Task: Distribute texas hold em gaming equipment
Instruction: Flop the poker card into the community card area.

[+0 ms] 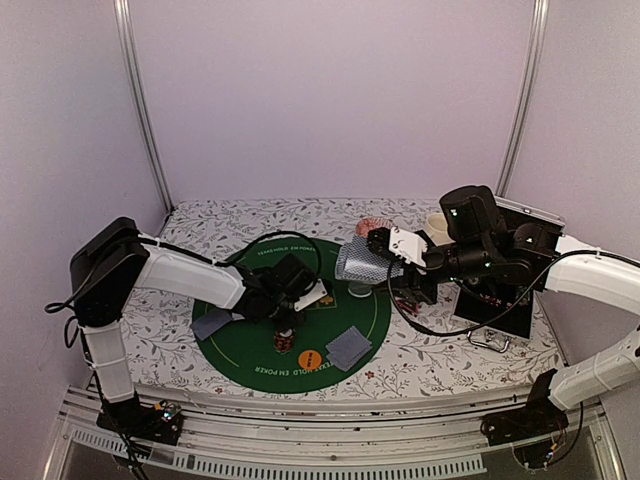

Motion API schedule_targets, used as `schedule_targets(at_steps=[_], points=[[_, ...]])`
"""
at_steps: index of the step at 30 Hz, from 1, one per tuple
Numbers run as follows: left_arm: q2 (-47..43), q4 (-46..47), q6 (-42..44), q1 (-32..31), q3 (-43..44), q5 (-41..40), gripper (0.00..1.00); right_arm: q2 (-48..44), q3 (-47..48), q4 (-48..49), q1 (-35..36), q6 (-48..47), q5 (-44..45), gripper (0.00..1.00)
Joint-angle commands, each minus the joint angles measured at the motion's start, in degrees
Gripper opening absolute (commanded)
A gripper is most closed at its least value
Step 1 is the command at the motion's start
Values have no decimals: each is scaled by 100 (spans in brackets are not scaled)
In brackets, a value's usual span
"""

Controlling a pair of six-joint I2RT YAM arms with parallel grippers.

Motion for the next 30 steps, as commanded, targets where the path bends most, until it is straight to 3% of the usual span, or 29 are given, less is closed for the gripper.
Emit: schedule_targets(at_steps=[1,8,30], points=[[-113,-242,-109,-45,109,171,11,-129,-2,35,-34,39,-81,43],[-155,-424,-148,-36,247,253,22,-152,-13,35,-38,57,-77,44],[-950,-280,-416,193,303,1028,27,-157,-31,44,-35,57,-37,44]])
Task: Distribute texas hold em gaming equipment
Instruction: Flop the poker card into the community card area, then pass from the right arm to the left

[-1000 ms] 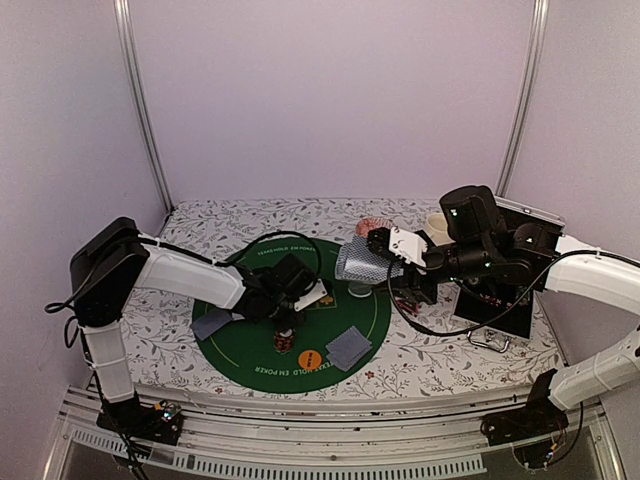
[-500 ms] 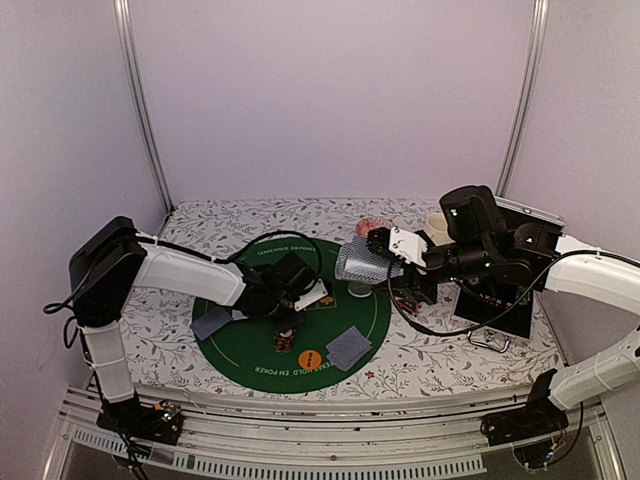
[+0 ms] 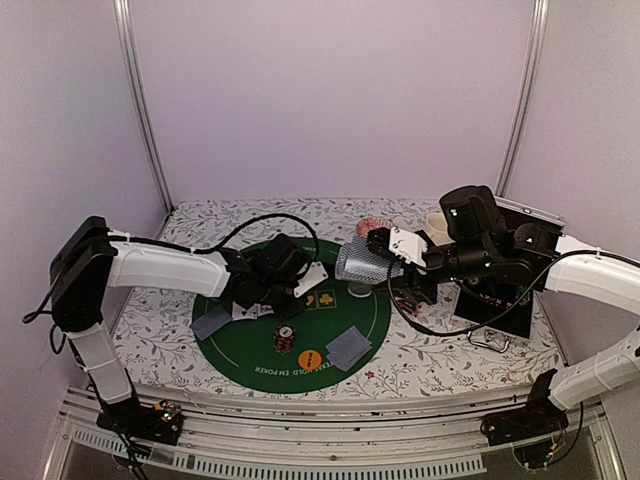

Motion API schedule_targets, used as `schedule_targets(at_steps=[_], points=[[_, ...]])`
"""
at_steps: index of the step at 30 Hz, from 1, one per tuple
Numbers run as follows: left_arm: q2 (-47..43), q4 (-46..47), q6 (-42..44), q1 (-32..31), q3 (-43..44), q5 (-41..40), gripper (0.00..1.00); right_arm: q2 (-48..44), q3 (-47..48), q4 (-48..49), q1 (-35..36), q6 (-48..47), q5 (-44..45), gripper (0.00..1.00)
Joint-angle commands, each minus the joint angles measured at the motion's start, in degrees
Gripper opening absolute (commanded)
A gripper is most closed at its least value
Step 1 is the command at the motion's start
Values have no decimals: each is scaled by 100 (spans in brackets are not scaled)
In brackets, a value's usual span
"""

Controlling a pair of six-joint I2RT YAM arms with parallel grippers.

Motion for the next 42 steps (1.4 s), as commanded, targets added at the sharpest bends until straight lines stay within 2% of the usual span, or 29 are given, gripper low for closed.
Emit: schedule_targets(at_steps=[1,9,11,15,18,22,26,30,37,40,42], points=[[-436,213,-243,170,65,481,29,-157,-31,44,-36,63,-39,44],[-1311,352,-923,396,24,947,61,-131,-6,44,-34,52,-78,44],[-1649,379,-1185,473,12,1338,70,-119,-1,44,-34,48,-90,44],[-2397,779,-1841,777,-235,2869,85,-38,69,37,-37,31,-118,44],[-2948,1545,-2569,1103,-629,4023,97,38,138,27,-37,22,-144,44],[-3210,2548,-3492,1222,-1114,5107,98,141,214,59,-34,-10,-199,44],[-2869,3126,-4245,1192,-1160,5768,98,280,341,85,-31,-14,-266,44],[-2616,3430,-4407,1008,-1145,5578,98,414,460,100,-29,16,-361,43],[-2204,3803,-4414,700,-977,5710,98,628,562,113,48,39,-359,43],[-2085,3777,-4398,679,-916,5700,98,708,625,65,114,31,-312,43],[-1998,3651,-4365,665,-851,5709,95,713,631,93,143,30,-312,43]])
